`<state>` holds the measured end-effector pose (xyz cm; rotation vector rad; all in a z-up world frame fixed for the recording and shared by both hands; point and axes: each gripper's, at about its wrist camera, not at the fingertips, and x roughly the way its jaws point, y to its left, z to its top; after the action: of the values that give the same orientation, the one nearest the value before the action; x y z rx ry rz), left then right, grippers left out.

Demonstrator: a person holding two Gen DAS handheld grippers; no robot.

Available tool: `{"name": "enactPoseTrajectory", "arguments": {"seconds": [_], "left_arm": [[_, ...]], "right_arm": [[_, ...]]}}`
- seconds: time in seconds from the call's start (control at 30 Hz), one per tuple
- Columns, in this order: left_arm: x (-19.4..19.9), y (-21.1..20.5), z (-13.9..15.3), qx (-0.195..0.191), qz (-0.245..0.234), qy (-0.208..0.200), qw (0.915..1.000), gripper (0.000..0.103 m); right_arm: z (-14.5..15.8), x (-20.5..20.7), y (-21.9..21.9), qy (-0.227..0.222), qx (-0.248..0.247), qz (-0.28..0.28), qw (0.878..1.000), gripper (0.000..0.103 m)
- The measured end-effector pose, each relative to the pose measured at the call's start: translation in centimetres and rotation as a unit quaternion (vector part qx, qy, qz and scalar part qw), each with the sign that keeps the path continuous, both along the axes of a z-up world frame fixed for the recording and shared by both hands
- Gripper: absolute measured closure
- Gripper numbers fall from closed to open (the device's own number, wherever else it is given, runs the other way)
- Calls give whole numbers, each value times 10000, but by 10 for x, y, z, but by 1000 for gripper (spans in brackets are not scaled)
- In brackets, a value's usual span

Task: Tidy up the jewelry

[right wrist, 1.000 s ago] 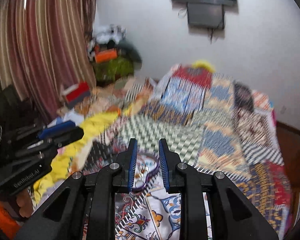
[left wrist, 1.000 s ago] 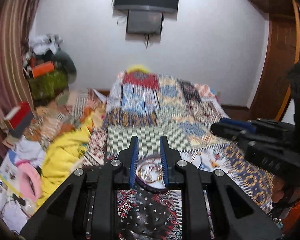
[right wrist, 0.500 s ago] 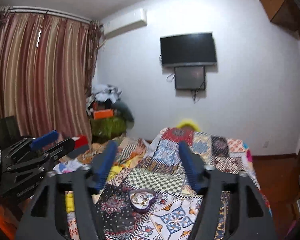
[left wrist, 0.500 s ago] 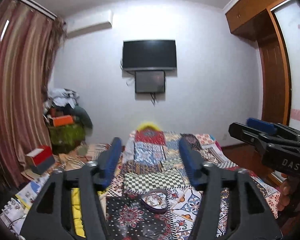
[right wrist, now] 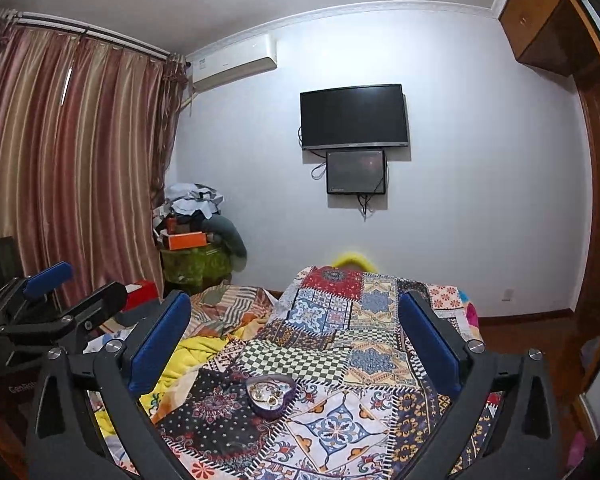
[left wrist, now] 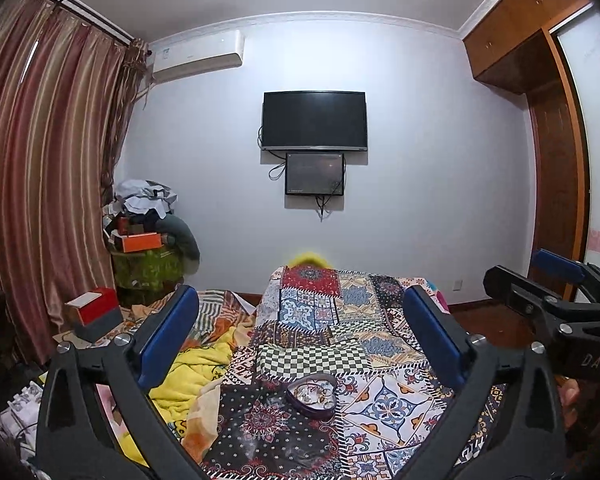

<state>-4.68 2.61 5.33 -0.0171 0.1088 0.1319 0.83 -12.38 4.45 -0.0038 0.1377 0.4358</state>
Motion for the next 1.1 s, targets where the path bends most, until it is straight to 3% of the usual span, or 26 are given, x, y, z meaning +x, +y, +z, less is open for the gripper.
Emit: {"name": "enactPoseTrajectory", "arguments": {"seconds": [1.1], "left_arm": [[9,-1,-8,-109,73,209,9997,0]], "right_arm": [[-3,-4,-2,114,-138,-44,9998,0]]}}
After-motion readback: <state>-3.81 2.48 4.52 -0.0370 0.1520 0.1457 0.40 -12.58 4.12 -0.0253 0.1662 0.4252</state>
